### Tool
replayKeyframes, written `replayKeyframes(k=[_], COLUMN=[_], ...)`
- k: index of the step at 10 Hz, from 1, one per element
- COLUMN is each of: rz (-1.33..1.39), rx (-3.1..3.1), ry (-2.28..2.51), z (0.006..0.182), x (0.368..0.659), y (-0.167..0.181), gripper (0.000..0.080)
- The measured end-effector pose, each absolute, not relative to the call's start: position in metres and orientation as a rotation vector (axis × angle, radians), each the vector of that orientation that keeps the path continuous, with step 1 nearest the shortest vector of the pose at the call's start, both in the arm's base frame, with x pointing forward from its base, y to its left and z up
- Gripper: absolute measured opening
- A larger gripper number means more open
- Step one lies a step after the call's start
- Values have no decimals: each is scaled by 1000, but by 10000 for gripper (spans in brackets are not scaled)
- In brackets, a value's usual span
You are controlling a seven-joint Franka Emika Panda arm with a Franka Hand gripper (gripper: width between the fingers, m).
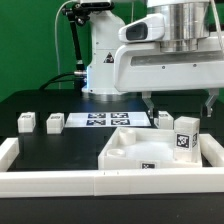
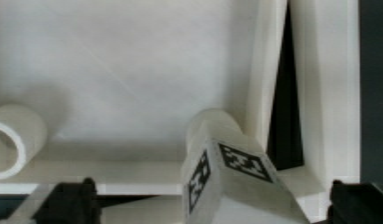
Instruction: Assemble square table
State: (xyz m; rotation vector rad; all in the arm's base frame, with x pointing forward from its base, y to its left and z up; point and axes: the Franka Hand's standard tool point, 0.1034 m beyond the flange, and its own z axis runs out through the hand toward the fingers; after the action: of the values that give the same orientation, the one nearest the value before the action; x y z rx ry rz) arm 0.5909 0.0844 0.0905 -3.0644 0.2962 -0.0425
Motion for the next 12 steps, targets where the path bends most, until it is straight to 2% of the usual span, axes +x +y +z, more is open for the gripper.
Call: replayKeyframes(k=[3,9,12], rz=[-46,-124,-105], rx=[-3067,-3083,-3086], ry=[289,55,59], z=[87,74,71], x=[585,520,511], y=[85,91,90], gripper=[649,649,649])
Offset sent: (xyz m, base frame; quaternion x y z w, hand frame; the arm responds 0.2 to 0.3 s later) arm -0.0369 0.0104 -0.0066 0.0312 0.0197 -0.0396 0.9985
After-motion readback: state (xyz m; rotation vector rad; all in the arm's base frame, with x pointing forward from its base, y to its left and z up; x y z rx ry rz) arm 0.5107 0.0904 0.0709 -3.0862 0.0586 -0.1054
